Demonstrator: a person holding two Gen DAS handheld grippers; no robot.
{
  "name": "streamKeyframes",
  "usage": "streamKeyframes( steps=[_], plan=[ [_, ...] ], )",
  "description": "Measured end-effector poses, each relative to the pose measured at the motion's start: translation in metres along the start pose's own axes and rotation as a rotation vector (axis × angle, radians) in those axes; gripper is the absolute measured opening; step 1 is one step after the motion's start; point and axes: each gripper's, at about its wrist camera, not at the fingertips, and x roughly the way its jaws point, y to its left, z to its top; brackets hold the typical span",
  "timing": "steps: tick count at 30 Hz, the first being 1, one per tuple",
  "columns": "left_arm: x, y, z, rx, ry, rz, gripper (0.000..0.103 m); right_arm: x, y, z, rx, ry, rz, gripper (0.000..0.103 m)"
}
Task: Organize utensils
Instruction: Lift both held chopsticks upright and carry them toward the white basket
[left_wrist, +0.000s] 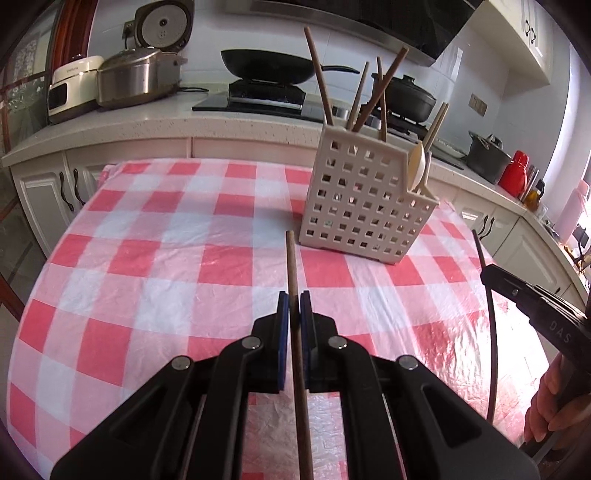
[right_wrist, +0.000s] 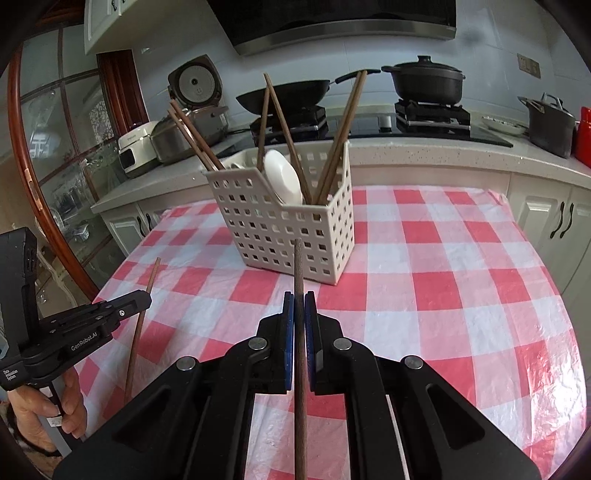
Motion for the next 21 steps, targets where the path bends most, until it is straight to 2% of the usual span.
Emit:
streamKeyframes(
  steps=[11, 21],
  plan=[
    [-0.026, 0.006, 0.004, -0.017, -0.047, 0.0, 0.006, -0.017, 0.007, 0.005, 0.002, -0.026, 0.013, 0.008],
    [-0.029, 0.008, 0.003, -0.021, -0.045, 0.003, 0.006, -0.02, 0.012, 0.004, -0.01, -0.03, 0.012, 0.008]
  ],
)
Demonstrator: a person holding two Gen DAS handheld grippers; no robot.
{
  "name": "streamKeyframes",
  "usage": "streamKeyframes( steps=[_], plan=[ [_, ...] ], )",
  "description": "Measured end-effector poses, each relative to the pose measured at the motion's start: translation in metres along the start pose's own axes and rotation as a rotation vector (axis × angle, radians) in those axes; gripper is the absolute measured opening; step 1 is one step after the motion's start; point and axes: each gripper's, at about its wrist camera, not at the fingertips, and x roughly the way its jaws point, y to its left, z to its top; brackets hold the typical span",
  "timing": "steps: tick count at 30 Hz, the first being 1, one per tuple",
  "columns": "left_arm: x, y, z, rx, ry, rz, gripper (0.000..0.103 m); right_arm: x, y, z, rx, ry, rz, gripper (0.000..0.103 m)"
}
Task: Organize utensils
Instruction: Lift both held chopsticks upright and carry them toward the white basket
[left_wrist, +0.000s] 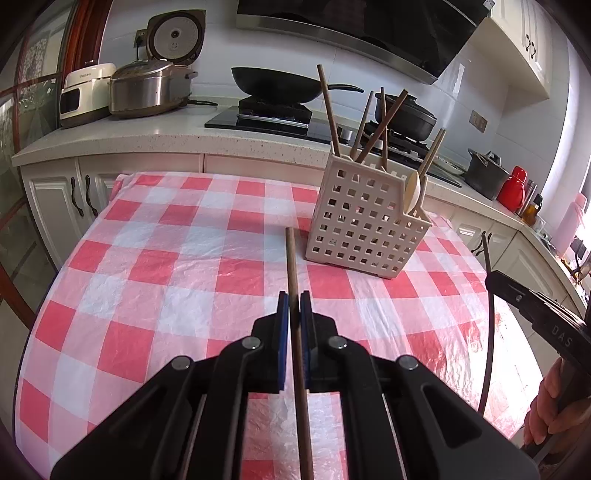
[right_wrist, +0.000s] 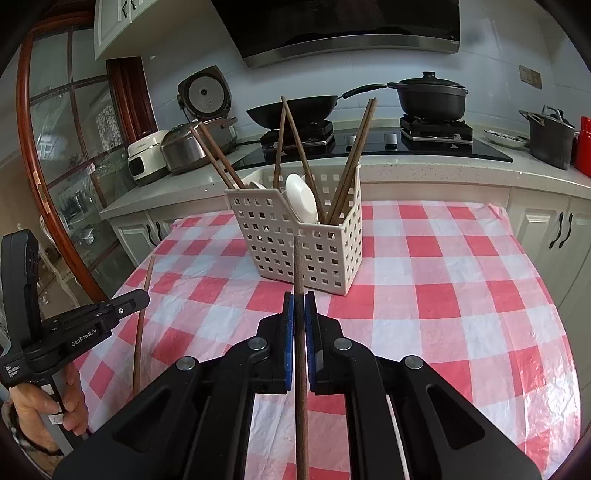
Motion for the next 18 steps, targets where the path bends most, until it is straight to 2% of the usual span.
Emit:
streamKeyframes(
  steps=[18],
  plan=[
    [0.007, 0.0006, -0.0052, -0.015, 0.022, 0.003, 0.006, 0.0028, -0.0077, -0.0055, 0.023, 0.014, 0.015, 0.008]
  ],
)
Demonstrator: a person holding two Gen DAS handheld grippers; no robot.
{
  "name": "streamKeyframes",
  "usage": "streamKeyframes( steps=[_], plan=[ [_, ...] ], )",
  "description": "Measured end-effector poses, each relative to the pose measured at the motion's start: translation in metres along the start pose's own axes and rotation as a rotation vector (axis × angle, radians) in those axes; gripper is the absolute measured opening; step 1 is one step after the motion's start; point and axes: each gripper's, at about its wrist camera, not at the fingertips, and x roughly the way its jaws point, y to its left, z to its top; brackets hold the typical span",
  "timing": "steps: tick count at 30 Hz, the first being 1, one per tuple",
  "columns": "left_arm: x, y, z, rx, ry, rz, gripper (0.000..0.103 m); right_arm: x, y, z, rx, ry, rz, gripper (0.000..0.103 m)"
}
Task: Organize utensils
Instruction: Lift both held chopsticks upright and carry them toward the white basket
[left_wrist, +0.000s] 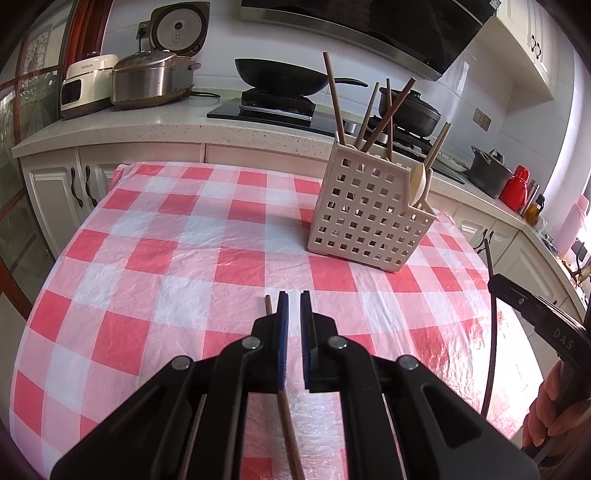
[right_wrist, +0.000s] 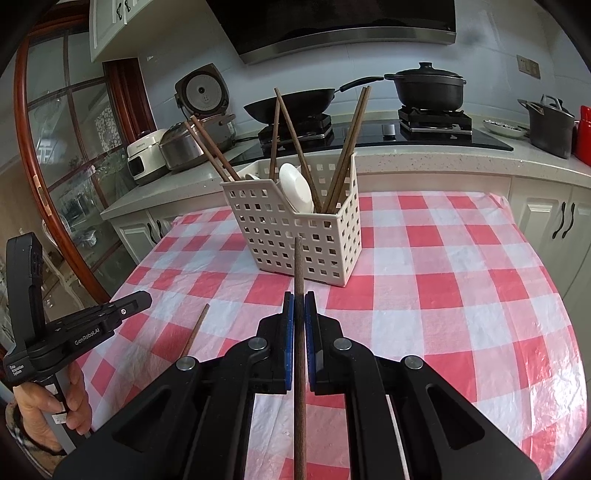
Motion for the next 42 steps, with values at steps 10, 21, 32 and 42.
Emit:
streamKeyframes(
  steps=[10, 21, 32, 42],
  plan=[
    [0.0, 0.001, -0.002, -0.008, 0.003, 0.003, 0.006, 0.0, -0.002, -0.002, 0.008, 0.005, 0.002, 0.008],
    [-0.008, -0.001, 0.0, 0.001, -0.032, 0.003, 0.001, -0.003, -0.002, 0.0, 0.008, -0.009, 0.001, 0.008],
    [0.007, 0.008, 0.0, -0.019, 0.043, 0.009, 0.008, -0.01, 0.001, 0.003, -0.002, -0.029, 0.003, 0.008],
    [0.085, -0.006, -0.005, 0.064, 0.212, 0.116, 0.024, -0.006, -0.004, 0.0, 0.016, -0.024, 0.015, 0.008]
  ],
)
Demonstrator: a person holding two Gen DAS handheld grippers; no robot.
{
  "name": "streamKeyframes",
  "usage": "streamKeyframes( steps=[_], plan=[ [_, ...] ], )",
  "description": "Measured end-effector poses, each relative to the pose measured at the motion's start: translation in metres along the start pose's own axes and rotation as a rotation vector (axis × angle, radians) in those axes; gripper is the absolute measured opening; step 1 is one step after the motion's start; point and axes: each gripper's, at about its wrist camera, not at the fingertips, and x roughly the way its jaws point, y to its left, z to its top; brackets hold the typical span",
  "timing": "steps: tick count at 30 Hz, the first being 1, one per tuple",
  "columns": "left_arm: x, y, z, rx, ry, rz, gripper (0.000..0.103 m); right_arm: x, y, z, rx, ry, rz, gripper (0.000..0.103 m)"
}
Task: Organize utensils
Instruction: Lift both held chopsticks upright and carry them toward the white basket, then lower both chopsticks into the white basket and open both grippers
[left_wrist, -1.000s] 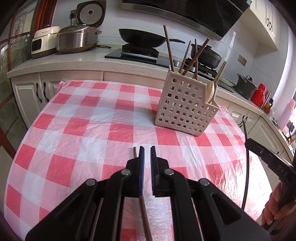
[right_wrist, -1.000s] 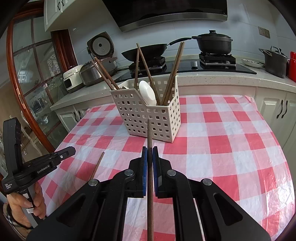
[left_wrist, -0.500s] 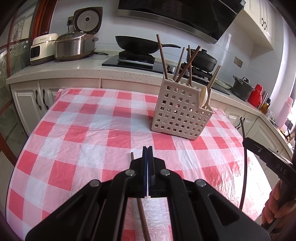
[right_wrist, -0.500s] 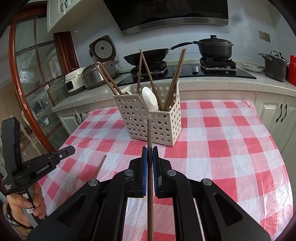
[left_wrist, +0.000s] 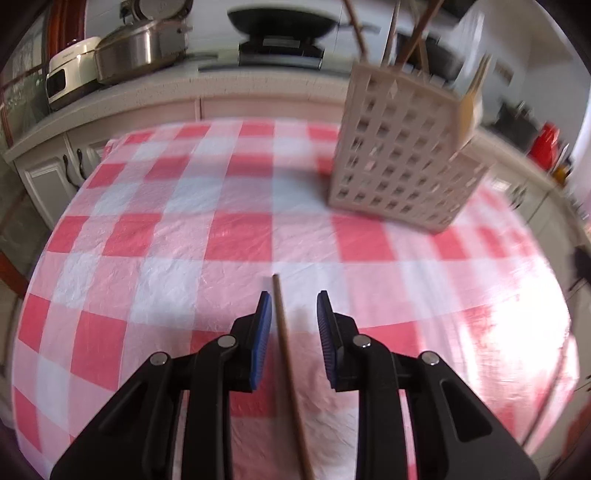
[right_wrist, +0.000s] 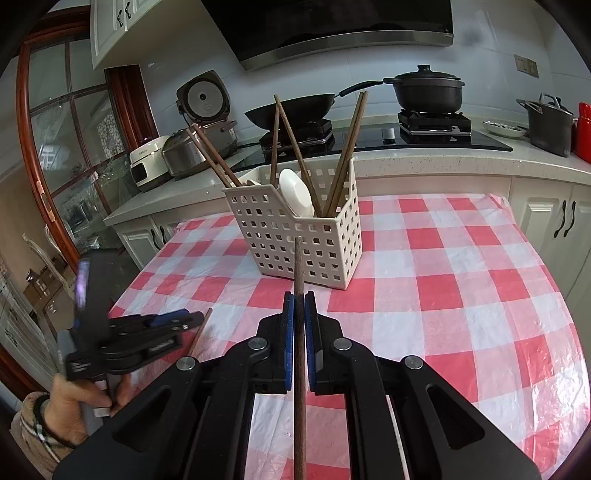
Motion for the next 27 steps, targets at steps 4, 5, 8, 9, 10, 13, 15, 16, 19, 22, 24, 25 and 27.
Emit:
streamKeyframes(
  steps=[4, 5, 8, 9, 10, 13, 15, 16, 19, 22, 24, 25, 27],
  plan=[
    [0.015, -0.001, -0.004, -0.001, 0.044, 0.023, 0.024, -0.004, -0.005, 0.003, 0.009, -0.015, -0.006, 0.008],
    [0.016, -0.004, -0.006, 0.019, 0.039, 0.043, 0.023, -0.004, -0.006, 0.003, 0.011, -0.017, -0.005, 0.008],
    [0.015, -0.005, -0.009, 0.04, 0.047, 0.063, 0.006, -0.006, -0.006, 0.003, 0.011, -0.021, -0.003, 0.008],
    [0.013, -0.004, -0.01, 0.038, 0.052, 0.047, 0.006, -0.006, -0.004, 0.003, 0.008, -0.023, -0.001, 0.008],
    [0.011, -0.002, -0.011, 0.032, 0.054, 0.029, 0.006, -0.007, -0.003, 0.003, 0.006, -0.025, 0.0, 0.008],
    [-0.002, 0.003, -0.016, 0.01, -0.002, -0.006, 0.006, -0.009, 0.0, 0.003, -0.004, -0.032, -0.001, 0.008],
    [-0.015, 0.004, -0.016, 0.002, -0.042, 0.0, 0.006, -0.011, 0.002, 0.004, -0.008, -0.038, -0.001, 0.008],
    [-0.024, 0.003, -0.016, 0.002, -0.07, -0.001, 0.006, -0.012, 0.003, 0.004, -0.011, -0.041, -0.002, 0.008],
    [-0.056, 0.0, -0.013, 0.01, -0.174, -0.008, 0.006, -0.015, 0.006, 0.005, -0.017, -0.051, -0.001, 0.008],
    [-0.088, -0.005, -0.009, 0.019, -0.265, -0.026, 0.006, -0.021, 0.011, 0.007, -0.027, -0.067, 0.003, 0.008],
    [-0.107, -0.008, -0.007, 0.026, -0.308, -0.034, 0.006, -0.026, 0.015, 0.009, -0.037, -0.08, 0.004, 0.008],
    [-0.113, -0.01, -0.007, 0.032, -0.324, -0.031, 0.006, -0.028, 0.016, 0.009, -0.04, -0.084, 0.006, 0.008],
    [-0.128, -0.015, -0.006, 0.05, -0.357, -0.025, 0.005, -0.032, 0.019, 0.01, -0.049, -0.097, 0.007, 0.008]
  ],
)
